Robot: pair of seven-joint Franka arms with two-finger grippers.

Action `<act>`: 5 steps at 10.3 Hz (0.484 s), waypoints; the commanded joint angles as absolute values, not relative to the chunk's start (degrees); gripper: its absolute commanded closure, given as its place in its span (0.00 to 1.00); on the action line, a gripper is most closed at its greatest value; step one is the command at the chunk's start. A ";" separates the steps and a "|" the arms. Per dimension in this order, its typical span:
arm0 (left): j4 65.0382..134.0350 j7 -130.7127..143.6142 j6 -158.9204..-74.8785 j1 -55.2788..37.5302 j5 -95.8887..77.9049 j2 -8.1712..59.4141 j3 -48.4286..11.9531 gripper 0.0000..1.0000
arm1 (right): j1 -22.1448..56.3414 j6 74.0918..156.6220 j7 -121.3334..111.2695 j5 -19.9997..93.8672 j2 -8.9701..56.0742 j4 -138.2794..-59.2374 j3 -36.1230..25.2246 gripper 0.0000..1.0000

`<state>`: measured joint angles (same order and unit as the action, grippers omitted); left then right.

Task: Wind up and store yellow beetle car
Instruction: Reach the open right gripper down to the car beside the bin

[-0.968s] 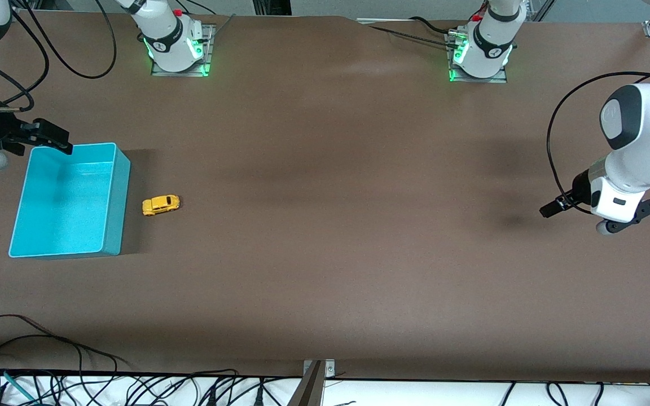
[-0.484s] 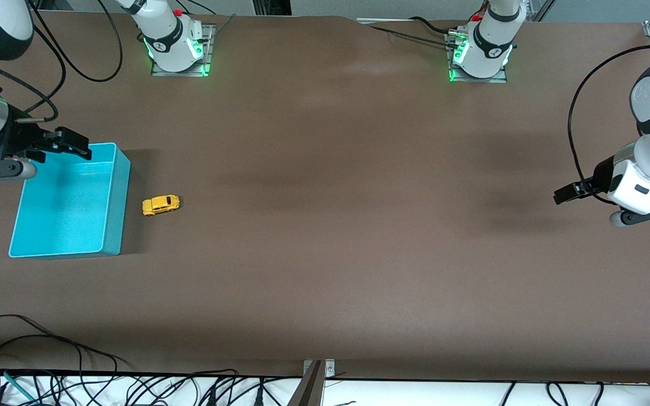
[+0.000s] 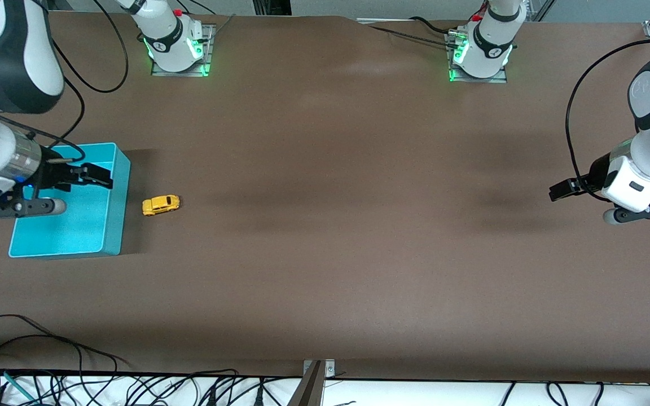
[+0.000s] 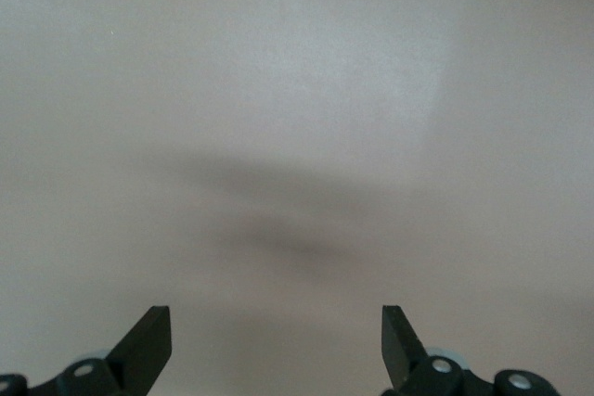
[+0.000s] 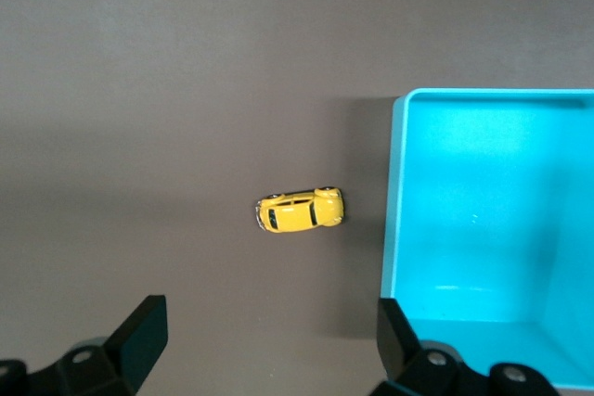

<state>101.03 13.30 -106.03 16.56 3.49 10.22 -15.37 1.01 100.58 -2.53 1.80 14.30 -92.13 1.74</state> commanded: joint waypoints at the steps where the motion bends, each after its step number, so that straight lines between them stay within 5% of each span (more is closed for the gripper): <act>1: 100.37 11.95 -104.77 16.96 4.66 10.20 -15.56 0.00 | 4.03 101.16 -2.55 2.03 16.08 -91.14 1.50 0.00; 5: 100.37 11.87 -104.77 17.23 4.66 10.20 -15.56 0.00 | 5.18 101.51 -5.25 2.20 18.10 -93.50 1.67 0.00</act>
<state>101.02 13.03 -105.76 16.75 3.49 10.22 -15.18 4.89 101.00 -3.08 1.80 17.82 -92.47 1.81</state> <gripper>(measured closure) 0.000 0.000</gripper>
